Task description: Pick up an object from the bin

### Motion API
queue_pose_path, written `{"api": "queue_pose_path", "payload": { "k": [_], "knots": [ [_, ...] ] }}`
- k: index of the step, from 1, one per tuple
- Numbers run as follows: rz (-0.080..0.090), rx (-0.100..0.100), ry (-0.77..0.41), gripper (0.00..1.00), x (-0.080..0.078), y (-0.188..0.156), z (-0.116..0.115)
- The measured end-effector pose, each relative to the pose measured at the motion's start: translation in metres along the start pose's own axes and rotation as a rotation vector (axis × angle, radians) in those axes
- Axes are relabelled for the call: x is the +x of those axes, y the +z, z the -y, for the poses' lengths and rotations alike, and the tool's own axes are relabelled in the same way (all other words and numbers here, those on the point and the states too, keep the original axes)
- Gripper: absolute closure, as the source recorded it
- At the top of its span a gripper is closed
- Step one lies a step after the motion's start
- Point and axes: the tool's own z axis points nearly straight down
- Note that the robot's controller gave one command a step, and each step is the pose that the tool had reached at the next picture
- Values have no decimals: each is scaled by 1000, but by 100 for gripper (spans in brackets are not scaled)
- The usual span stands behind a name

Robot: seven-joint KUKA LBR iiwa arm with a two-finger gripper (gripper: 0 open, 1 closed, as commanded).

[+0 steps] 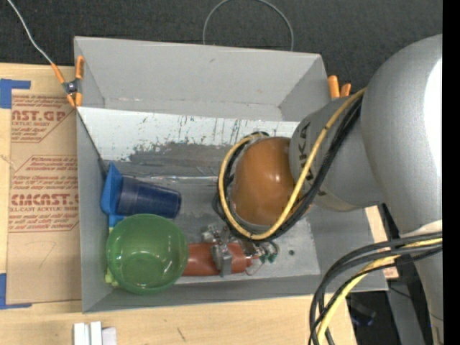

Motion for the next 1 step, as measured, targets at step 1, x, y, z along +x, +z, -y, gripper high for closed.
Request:
{"api": "queue_pose_path", "payload": {
  "k": [1],
  "knots": [
    [5, 0, -4, 100, -14, -37, 0]
  ]
}}
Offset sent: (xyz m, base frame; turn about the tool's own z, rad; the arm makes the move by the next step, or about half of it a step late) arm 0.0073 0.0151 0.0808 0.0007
